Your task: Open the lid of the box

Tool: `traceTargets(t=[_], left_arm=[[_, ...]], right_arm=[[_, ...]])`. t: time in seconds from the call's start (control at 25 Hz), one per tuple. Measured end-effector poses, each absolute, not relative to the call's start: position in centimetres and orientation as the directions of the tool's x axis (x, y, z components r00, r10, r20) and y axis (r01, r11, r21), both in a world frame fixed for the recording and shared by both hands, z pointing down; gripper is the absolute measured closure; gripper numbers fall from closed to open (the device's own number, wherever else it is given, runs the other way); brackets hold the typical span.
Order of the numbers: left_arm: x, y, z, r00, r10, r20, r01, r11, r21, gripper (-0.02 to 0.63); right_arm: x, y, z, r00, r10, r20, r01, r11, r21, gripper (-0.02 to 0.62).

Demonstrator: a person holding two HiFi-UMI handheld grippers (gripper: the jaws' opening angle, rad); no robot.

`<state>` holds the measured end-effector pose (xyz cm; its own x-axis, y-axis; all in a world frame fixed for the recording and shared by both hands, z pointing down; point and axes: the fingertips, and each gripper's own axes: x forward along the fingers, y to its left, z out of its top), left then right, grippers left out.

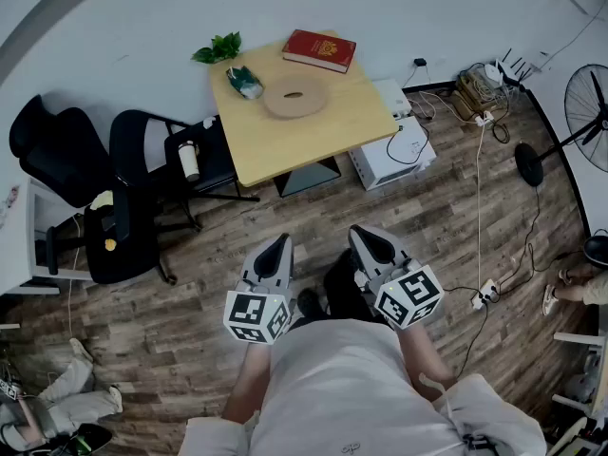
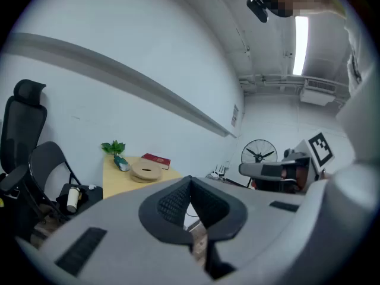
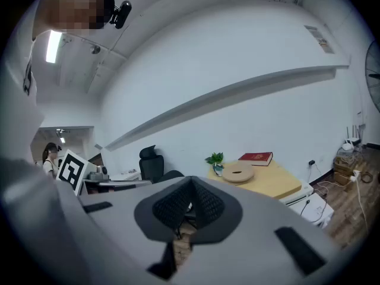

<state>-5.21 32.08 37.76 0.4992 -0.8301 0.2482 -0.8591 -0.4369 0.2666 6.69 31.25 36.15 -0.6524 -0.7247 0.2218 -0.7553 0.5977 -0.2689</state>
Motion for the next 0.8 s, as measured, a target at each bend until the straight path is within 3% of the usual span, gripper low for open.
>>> traceTargets(t=[0.8], left_arm=[[-3.2,32.8,38.5,0.523,-0.815,0.250,-0.849,-0.474,0.233,0.598]], right_arm=[[8.8,32.6,37.4,-0.579,-0.778,0.245,-0.812,0.526,-0.253,0.597]])
